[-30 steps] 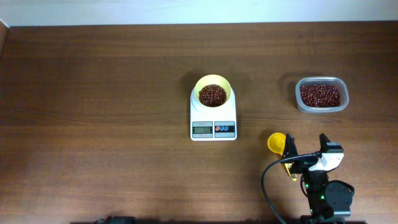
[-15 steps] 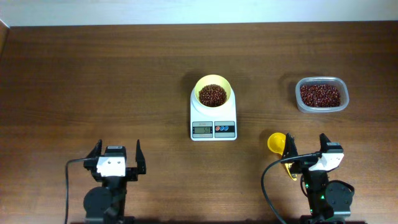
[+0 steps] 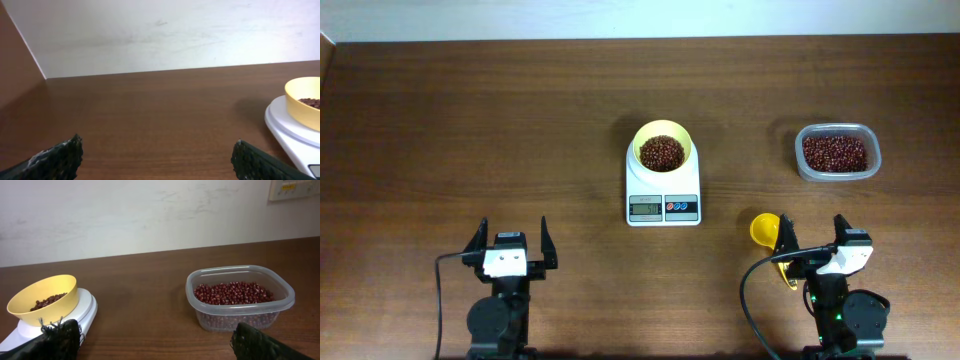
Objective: Scoop item into bowl and weigh 50g on scale
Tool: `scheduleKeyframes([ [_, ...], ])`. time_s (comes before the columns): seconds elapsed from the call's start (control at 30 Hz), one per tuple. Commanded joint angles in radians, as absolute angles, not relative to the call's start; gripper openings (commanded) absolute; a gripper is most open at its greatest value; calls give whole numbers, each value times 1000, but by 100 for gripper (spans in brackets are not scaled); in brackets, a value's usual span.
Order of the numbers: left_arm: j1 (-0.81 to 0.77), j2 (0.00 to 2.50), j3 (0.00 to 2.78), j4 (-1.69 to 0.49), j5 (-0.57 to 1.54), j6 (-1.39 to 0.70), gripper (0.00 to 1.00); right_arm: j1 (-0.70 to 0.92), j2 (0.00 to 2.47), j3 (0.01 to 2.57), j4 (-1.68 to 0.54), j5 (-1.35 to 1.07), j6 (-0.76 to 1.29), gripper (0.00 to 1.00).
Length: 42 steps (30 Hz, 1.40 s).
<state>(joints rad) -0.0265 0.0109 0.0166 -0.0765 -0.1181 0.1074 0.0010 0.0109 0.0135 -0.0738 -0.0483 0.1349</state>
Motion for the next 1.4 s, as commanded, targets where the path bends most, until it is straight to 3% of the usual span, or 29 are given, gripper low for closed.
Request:
scheduleKeyframes([
  [0.0, -22, 7, 8, -60, -41, 102, 99, 5, 4, 6, -76, -40, 135, 99],
  [0.17, 75, 6, 7, -68, 51, -5, 99, 5, 4, 6, -76, -40, 135, 99],
  [0.47, -24, 6, 8, -81, -19, 15, 99, 5, 4, 6, -76, -40, 135, 99],
  [1.37, -23, 6, 9, -83, -15, 15, 99, 5, 4, 6, -76, -40, 135, 99],
])
